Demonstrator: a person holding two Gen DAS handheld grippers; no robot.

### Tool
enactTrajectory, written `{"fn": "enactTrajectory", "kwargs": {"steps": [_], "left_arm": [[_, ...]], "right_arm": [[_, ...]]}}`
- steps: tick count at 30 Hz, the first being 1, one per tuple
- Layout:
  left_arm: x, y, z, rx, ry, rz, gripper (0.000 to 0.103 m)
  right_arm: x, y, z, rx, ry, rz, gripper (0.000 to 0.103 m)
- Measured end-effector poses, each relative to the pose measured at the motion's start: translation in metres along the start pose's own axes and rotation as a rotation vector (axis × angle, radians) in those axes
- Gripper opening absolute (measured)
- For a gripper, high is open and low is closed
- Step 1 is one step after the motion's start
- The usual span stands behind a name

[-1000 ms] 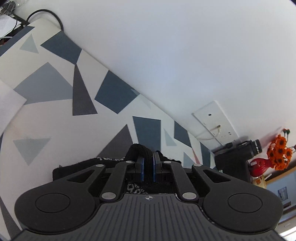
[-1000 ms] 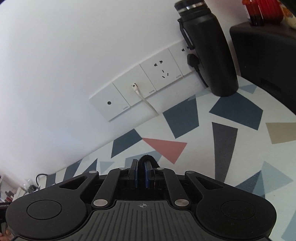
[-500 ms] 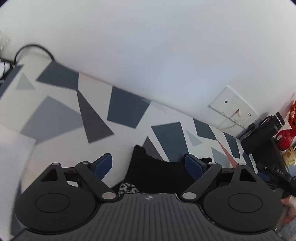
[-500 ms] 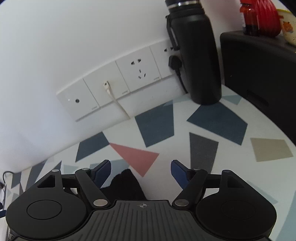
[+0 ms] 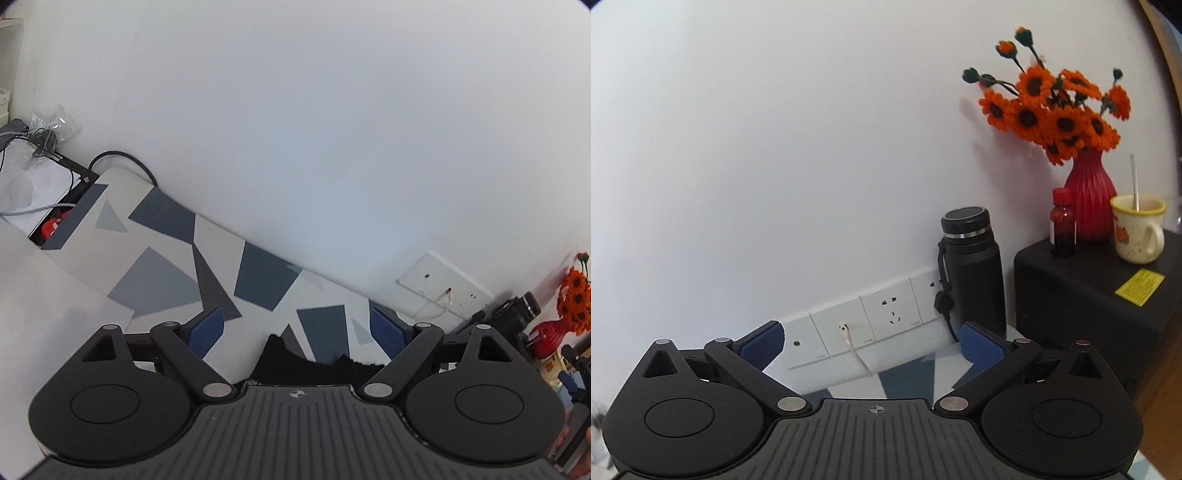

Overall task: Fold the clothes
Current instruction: 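Open both grippers and raise them off the folded bundle, then lower both open grippers to the folded bundle's edge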

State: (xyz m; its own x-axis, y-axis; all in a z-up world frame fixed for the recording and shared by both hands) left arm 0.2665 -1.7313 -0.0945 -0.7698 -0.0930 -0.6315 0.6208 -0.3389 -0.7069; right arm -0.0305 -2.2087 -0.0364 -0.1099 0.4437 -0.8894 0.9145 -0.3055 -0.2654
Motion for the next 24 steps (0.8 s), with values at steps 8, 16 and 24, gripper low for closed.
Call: {"fn": "enactTrajectory", "kwargs": {"steps": [8,16,24], "left_arm": [[0.074,0.028,-0.008,-0.126,0.057,-0.154,0.096],[0.121,0.074,-0.008,-0.26,0.248,-0.252,0.096],[0.124,0.092,0.004,-0.28,0.357,-0.216,0.103]], "right_arm": [[0.041,0.018,0.02,-0.025,-0.013,-0.255,0.102],[0.128,0.038,0.047,-0.006,0.006,-0.493,0.102],[0.196,0.044,0.039,-0.048,-0.039,-0.636,0.102]]}}
Point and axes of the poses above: each gripper's, at about its wrist camera, not at the fingertips, and y roughly the way its jaws point, z to its right, x to its underside, the point moved 2 cm from there along y, roughly the way its jaws point, and after that the axes turned 15 degrees about -x, right-handed, at the moved point
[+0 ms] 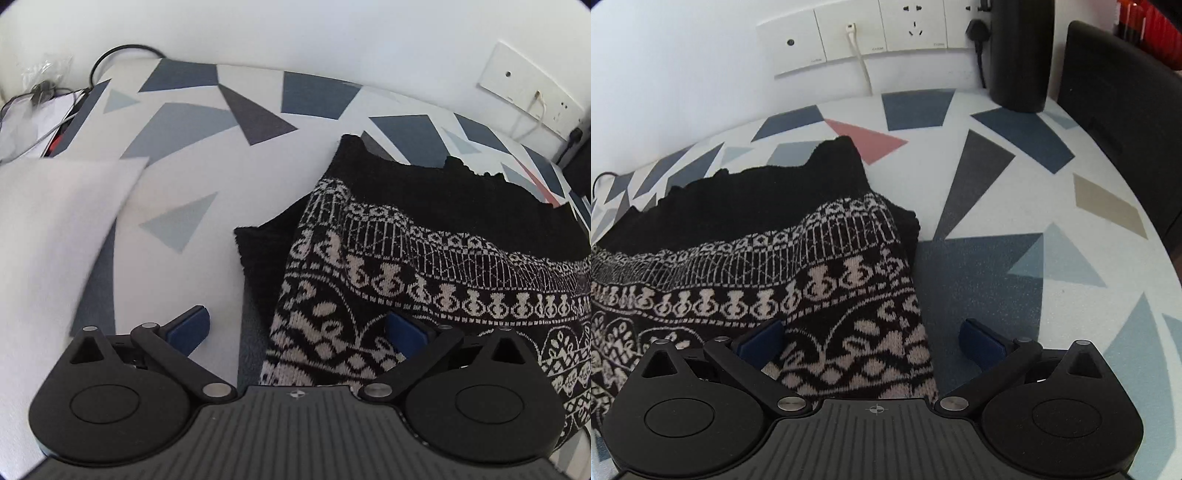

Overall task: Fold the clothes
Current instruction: 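Lower both open grippers to the folded bundle's edge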

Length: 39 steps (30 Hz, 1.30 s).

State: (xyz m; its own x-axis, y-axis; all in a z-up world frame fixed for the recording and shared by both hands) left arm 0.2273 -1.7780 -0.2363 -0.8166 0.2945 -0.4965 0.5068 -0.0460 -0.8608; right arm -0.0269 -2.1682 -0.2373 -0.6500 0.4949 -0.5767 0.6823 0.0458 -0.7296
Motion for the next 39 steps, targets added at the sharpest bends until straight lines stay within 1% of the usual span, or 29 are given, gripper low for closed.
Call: {"fn": "enactTrajectory", "kwargs": {"steps": [5,11,14,16,17,18,20,22,24,28,31,35,39], "left_arm": [[-0.005,0.002,0.0,-0.007,-0.045,-0.016,0.103],[0.005,-0.001,0.002,-0.024,-0.072,0.036,0.103],[0.001,0.0,0.003,-0.037,-0.082,0.021,0.103],[-0.001,0.0,0.001,-0.022,-0.059,0.001,0.103],[-0.002,0.0,-0.003,0.001,-0.039,-0.008,0.103],[0.0,-0.001,-0.008,0.02,-0.033,-0.01,0.103],[0.005,-0.003,-0.014,0.032,-0.033,-0.003,0.103],[0.008,-0.004,-0.015,0.034,-0.009,0.008,0.103],[0.009,-0.004,-0.015,0.034,-0.005,0.014,0.103],[0.007,-0.002,-0.003,-0.014,0.003,0.041,0.103],[0.005,-0.001,-0.001,-0.012,0.02,0.038,0.103],[0.004,0.0,-0.002,-0.002,0.036,0.039,0.103],[0.006,0.0,-0.002,0.002,0.039,0.058,0.103]], "right_arm": [[-0.002,0.001,0.0,-0.005,-0.01,0.027,0.102],[-0.001,0.0,0.002,-0.008,0.003,0.073,0.102],[-0.002,0.002,0.001,-0.002,0.009,0.087,0.102],[-0.003,0.003,0.001,0.002,0.011,0.09,0.102],[-0.003,0.004,0.001,0.004,0.009,0.089,0.102],[-0.004,0.005,0.0,0.008,0.01,0.085,0.102],[-0.004,0.005,-0.001,0.013,0.011,0.081,0.102],[-0.004,0.005,-0.002,0.013,0.01,0.082,0.102],[-0.003,0.005,-0.001,0.012,0.004,0.084,0.102],[-0.002,0.007,-0.003,0.018,-0.018,0.083,0.102],[0.002,0.007,-0.003,0.019,-0.037,0.109,0.102],[0.01,0.006,-0.003,0.019,-0.045,0.166,0.102],[0.01,0.005,-0.003,0.017,-0.048,0.163,0.102]]}}
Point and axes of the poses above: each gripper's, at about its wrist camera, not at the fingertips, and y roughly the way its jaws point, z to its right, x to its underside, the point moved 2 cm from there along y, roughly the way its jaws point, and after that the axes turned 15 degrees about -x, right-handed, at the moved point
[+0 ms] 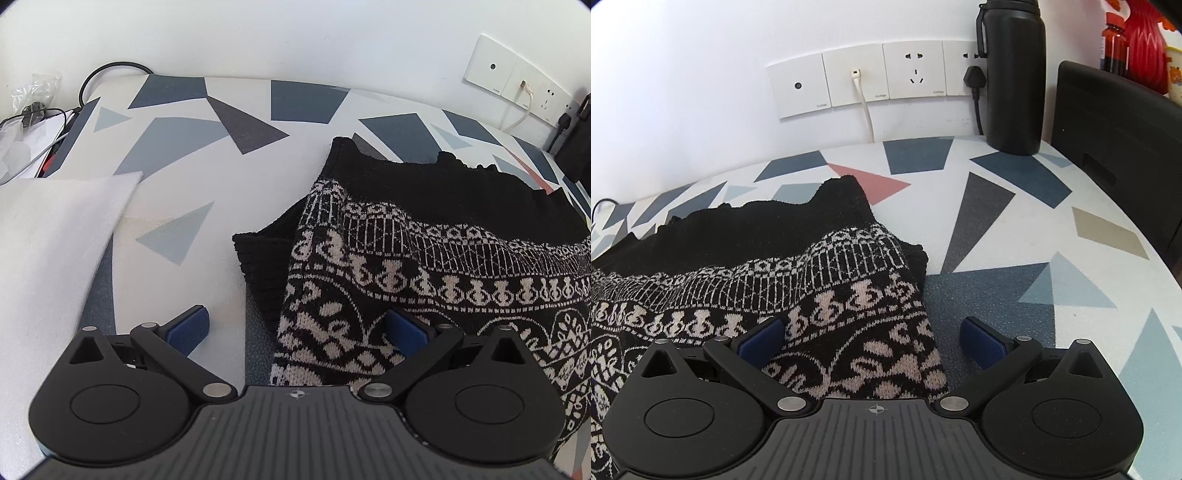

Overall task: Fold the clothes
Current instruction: 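Lower both open grippers to the folded bundle's edge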

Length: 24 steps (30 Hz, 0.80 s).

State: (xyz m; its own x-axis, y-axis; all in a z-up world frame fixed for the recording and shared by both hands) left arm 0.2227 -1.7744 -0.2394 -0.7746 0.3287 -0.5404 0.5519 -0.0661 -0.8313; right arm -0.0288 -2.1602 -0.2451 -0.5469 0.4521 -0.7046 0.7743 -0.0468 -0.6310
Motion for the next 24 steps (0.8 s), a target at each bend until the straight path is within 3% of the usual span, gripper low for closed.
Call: {"fn": "enactTrajectory", "kwargs": {"steps": [11,15,24], "left_arm": [[0.001,-0.001,-0.001,0.004,-0.002,0.008,0.103],[0.009,-0.002,-0.01,0.064,0.007,0.078,0.103],[-0.008,0.002,0.006,0.103,-0.002,0.022,0.103]], "right_arm": [[0.0,0.0,-0.001,-0.004,-0.002,0.001,0.102],[0.0,0.0,0.0,-0.007,-0.003,0.001,0.102],[0.001,-0.001,0.0,-0.009,-0.003,0.005,0.102]]}}
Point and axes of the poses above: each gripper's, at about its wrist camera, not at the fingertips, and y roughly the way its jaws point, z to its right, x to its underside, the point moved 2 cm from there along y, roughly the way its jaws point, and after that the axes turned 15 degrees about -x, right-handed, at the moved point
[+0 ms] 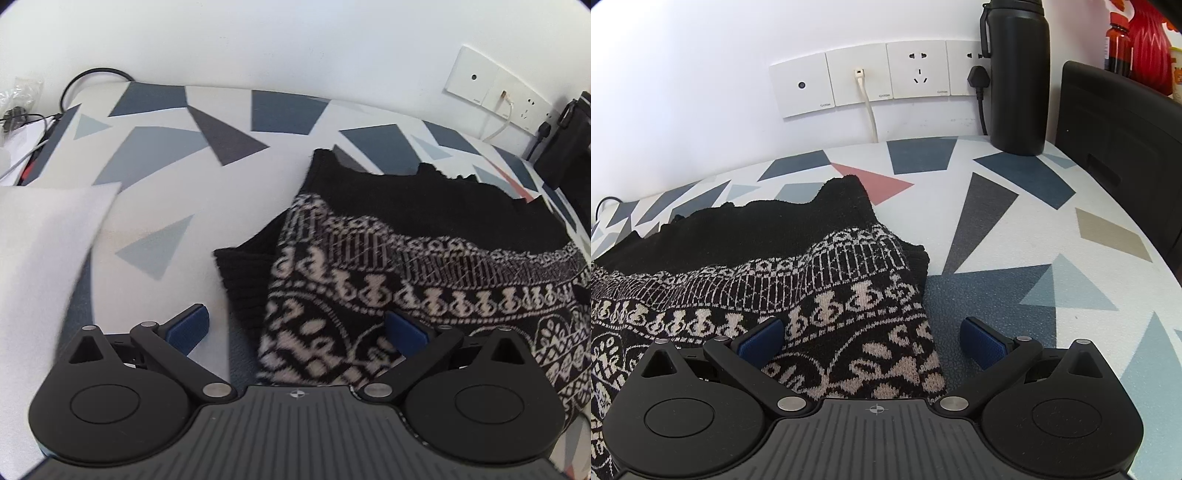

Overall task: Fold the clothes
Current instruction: 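Lower both open grippers to the folded bundle's edge, then close both grippers on the folded bundle and lift it off the table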

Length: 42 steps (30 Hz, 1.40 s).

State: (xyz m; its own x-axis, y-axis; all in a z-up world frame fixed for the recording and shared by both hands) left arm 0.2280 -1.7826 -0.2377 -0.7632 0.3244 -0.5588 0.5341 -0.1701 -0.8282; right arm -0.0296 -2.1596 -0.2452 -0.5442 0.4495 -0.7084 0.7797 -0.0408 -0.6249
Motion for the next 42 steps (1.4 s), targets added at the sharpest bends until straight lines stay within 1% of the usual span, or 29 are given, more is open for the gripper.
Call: {"fn": "enactTrajectory", "kwargs": {"steps": [1,5,7,8,12,16,19,21,25,28,31,33,34,35,37,38,39,40,41,42], "left_arm": [[-0.001,0.0,0.004,0.015,-0.002,-0.006,0.102],[-0.001,-0.003,0.017,0.126,-0.035,-0.029,0.102],[0.002,-0.004,0.028,0.094,0.025,-0.018,0.102],[0.002,-0.004,0.03,0.082,0.034,-0.018,0.102],[-0.001,-0.004,0.037,0.043,0.039,-0.03,0.103],[-0.001,-0.004,0.039,0.029,0.052,-0.025,0.103],[-0.003,-0.002,0.04,0.018,0.067,-0.037,0.103],[-0.004,-0.002,0.042,0.009,0.069,-0.048,0.103],[-0.004,-0.001,0.042,0.007,0.063,-0.045,0.103],[-0.004,-0.001,0.04,0.019,0.059,-0.044,0.103],[-0.004,-0.002,0.038,0.036,0.063,-0.043,0.103],[-0.001,-0.003,0.037,0.039,0.05,-0.024,0.103],[0.0,-0.003,0.036,0.041,0.042,-0.015,0.103],[0.002,-0.004,0.036,0.043,0.035,-0.005,0.103],[0.006,-0.005,0.038,0.028,0.02,0.026,0.103],[0.007,-0.005,0.041,0.009,0.029,0.033,0.103],[0.006,-0.005,0.044,-0.009,0.036,0.031,0.103],[0.004,-0.005,0.045,-0.014,0.034,0.02,0.103],[0.002,-0.005,0.046,-0.016,0.03,0.008,0.103],[0.001,-0.007,0.046,-0.012,0.033,0.0,0.099]], "right_arm": [[0.0,0.0,0.0,0.0,0.0,0.001,0.102],[0.0,0.0,0.001,-0.004,-0.004,0.001,0.102],[0.0,0.0,0.001,-0.005,-0.005,0.002,0.102],[0.0,0.0,0.001,-0.005,-0.004,0.002,0.102],[0.001,0.0,0.001,-0.004,-0.002,0.0,0.102],[-0.002,0.001,0.0,0.0,0.009,-0.016,0.102],[-0.007,0.005,-0.001,0.014,0.029,-0.049,0.103],[-0.012,0.009,-0.005,0.004,0.032,-0.083,0.102],[-0.018,0.02,-0.019,-0.052,0.005,-0.145,0.103],[-0.023,0.024,-0.022,-0.058,0.009,-0.176,0.102],[-0.029,0.02,-0.012,-0.129,0.054,-0.193,0.102],[-0.031,0.016,-0.003,-0.183,0.091,-0.19,0.102],[-0.031,0.016,-0.002,-0.197,0.087,-0.196,0.102],[-0.031,0.016,-0.003,-0.195,0.066,-0.206,0.103],[-0.027,0.02,-0.015,-0.146,-0.003,-0.22,0.103],[-0.024,0.022,-0.022,-0.114,-0.038,-0.225,0.102],[-0.023,0.024,-0.026,-0.111,-0.038,-0.22,0.103],[-0.023,0.025,-0.029,-0.14,-0.011,-0.211,0.102],[-0.025,0.026,-0.032,-0.199,0.026,-0.207,0.102],[-0.025,0.027,-0.035,-0.249,0.048,-0.207,0.101]]}}
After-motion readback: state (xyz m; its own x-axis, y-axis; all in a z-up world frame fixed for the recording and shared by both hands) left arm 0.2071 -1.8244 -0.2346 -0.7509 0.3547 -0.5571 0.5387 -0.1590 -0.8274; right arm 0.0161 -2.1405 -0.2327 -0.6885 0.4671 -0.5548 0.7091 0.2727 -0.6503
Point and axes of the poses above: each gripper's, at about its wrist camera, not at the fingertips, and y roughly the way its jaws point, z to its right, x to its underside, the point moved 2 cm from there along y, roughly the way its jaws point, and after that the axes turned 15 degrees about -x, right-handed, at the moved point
